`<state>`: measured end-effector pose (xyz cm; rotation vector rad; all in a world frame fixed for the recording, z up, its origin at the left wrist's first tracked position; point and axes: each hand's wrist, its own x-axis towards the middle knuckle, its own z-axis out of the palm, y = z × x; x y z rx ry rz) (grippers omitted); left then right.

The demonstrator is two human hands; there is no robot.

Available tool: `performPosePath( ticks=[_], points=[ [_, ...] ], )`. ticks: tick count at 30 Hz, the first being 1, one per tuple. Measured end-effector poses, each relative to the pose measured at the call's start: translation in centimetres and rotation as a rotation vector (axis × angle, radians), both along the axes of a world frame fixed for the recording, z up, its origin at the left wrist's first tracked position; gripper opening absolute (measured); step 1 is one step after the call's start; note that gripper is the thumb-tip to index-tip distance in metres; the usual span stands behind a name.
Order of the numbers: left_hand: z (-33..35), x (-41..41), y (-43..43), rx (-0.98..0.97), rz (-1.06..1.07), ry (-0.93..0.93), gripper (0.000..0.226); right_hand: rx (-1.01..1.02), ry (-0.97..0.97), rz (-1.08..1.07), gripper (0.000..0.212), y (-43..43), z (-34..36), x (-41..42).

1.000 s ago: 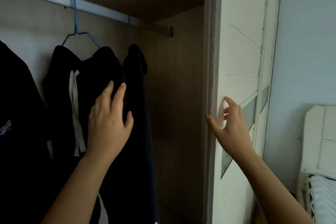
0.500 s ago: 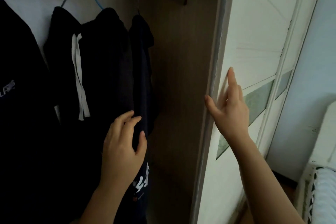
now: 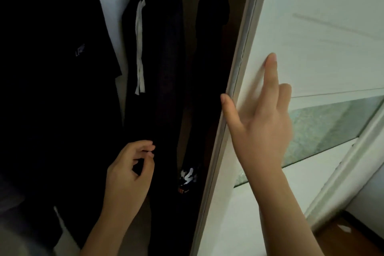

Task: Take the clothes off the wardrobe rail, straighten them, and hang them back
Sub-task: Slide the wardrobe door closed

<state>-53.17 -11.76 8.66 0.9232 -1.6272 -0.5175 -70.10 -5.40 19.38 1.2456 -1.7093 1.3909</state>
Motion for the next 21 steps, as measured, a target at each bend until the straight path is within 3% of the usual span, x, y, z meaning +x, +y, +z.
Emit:
performPosePath(
  ticks=[5,21],
  points=[
    [0.8,4.2,2.3,-0.074,0.056,0.001,0.017,0.0,0.01,0.121,0.076,0.7,-0.5,4.0],
    [3.1,17.7,8.0,-0.319,0.52,-0.177,0.027,-0.133,0.104,0.325,0.061,0.2,-0.7,18.3]
  ],
)
